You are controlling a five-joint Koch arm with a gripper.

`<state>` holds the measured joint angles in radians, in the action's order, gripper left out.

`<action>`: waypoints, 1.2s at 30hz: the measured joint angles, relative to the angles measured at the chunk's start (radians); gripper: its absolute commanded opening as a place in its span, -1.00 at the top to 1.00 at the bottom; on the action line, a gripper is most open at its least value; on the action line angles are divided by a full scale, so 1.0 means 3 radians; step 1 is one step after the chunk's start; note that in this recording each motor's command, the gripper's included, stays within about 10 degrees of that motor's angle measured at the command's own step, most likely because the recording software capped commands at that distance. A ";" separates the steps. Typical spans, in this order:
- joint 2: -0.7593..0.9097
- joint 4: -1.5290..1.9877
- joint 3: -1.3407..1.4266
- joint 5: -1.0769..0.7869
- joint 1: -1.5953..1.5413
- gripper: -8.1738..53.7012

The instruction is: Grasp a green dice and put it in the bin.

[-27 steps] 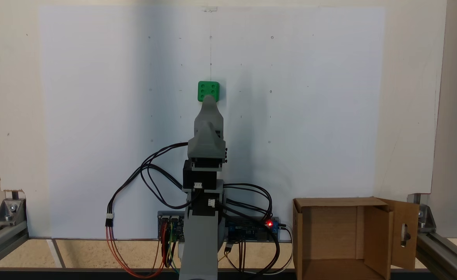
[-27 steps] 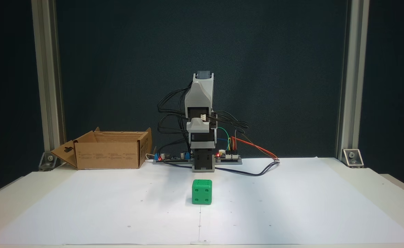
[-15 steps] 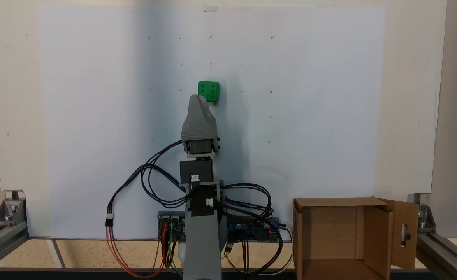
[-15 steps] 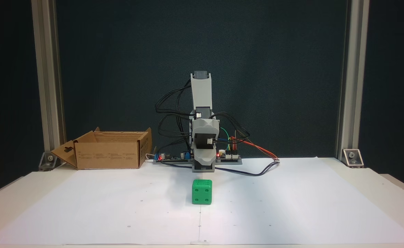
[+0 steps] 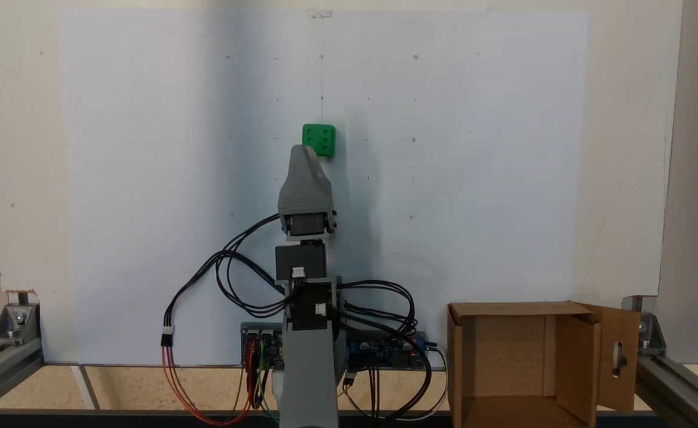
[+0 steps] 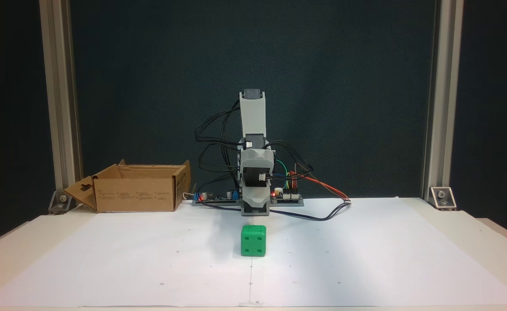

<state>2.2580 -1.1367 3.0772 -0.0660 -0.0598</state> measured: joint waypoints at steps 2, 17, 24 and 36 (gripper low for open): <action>0.0000 0.0000 0.0000 0.0000 0.0046 -0.72; 0.0000 -0.0256 0.0000 -0.0005 0.0066 -0.72; 0.0000 -0.0286 0.0000 0.0000 0.0066 -0.72; 0.0000 -0.0286 0.0000 0.0000 0.0072 -0.72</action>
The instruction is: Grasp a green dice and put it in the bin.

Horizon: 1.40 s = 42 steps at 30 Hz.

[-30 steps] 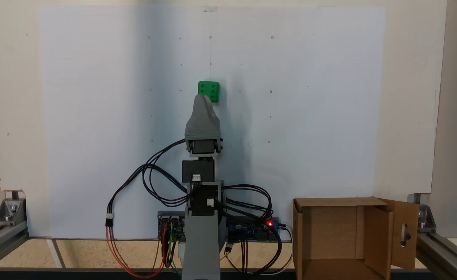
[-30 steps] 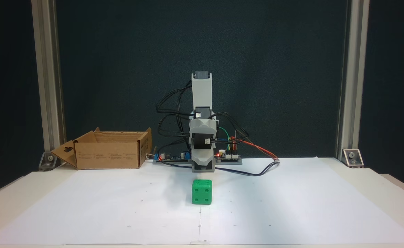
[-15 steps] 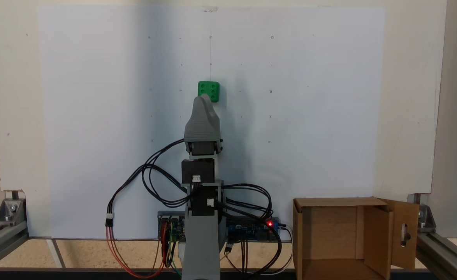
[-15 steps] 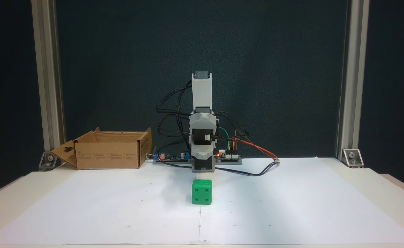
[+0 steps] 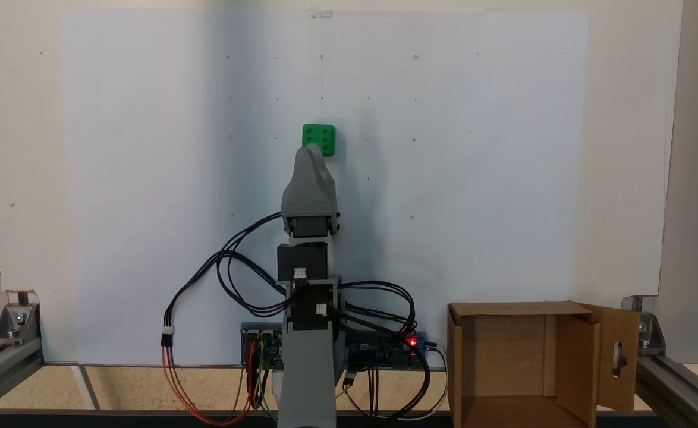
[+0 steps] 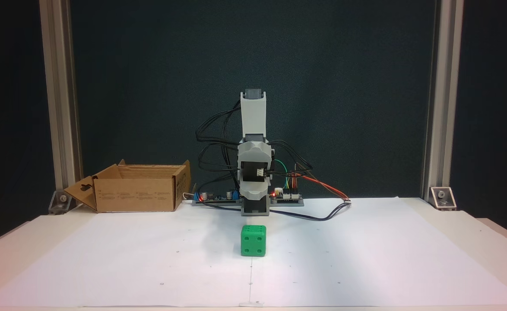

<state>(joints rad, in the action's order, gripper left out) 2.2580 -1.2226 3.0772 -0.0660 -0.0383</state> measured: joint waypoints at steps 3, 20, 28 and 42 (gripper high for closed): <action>0.0000 0.0000 0.0000 -0.0005 0.0000 -0.72; 0.0000 0.0000 0.0000 0.0000 0.0026 -0.71; 0.0000 -0.0082 -0.0046 0.0000 0.0015 -0.68; 0.0000 0.2720 -0.1386 0.0000 0.0087 -0.68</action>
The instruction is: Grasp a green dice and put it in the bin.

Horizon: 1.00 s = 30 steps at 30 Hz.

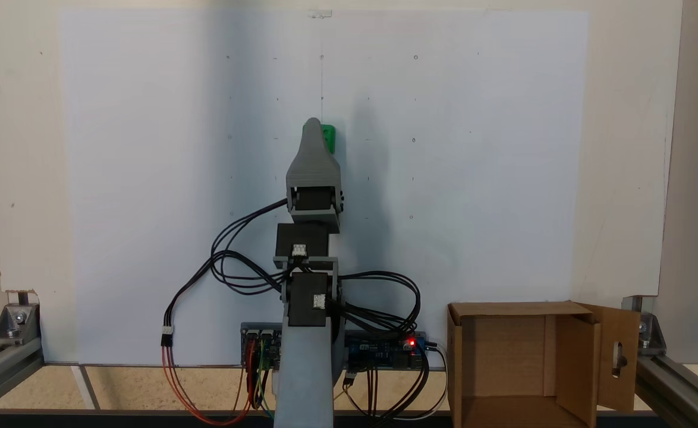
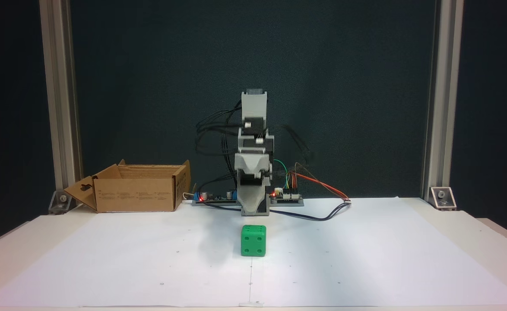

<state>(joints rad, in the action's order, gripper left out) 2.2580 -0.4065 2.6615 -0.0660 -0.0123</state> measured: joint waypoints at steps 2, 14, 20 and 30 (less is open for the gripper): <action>0.0000 0.0435 -0.0210 -0.0005 0.0005 -0.68; 0.0000 0.3007 -0.1360 0.0194 -0.0056 -0.66; -0.0077 0.4167 -0.2137 0.0322 -0.0046 -0.66; -0.1202 0.4740 -0.3175 0.0537 -0.0051 -0.66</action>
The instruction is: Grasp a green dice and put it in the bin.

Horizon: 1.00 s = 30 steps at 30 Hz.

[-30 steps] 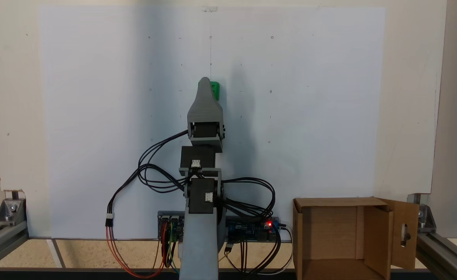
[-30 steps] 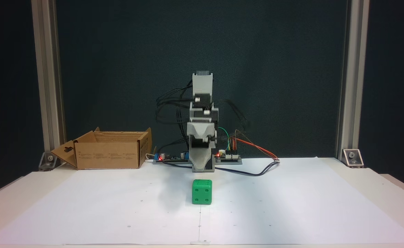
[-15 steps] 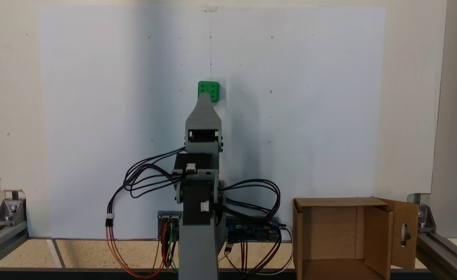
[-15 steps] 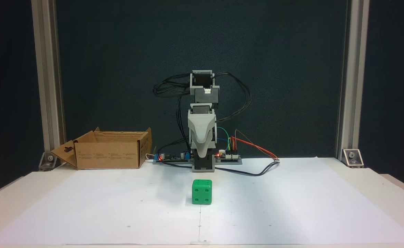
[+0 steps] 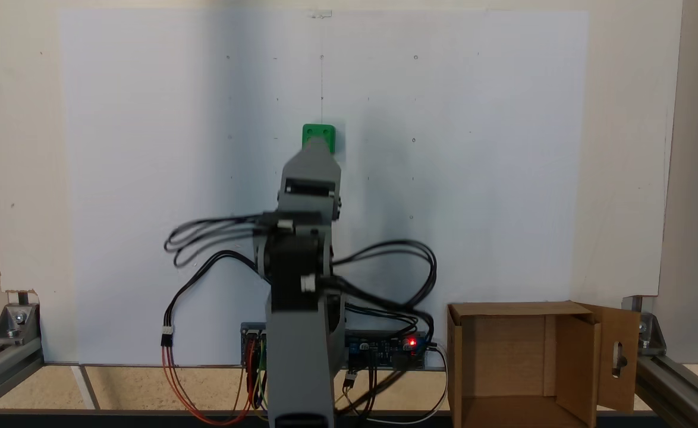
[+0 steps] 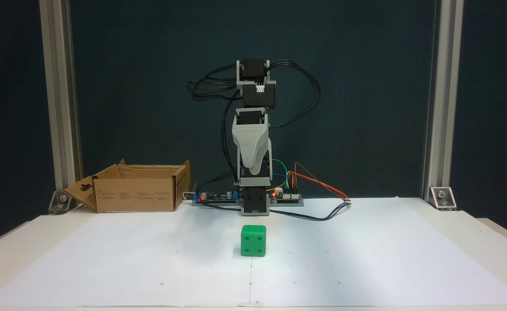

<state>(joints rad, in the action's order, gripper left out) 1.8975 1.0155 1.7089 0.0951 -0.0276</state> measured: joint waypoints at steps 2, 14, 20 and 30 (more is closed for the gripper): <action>-0.0220 0.0020 -0.0174 0.0005 0.0000 -0.66; -0.1166 0.0102 -0.0726 0.0020 0.0015 -0.67; -0.1161 0.0092 -0.0675 0.0020 0.0015 -0.67; -0.1166 -0.0302 -0.0107 0.0020 0.0010 -0.67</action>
<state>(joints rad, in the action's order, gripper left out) 1.5478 0.9250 1.6766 0.1012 -0.0245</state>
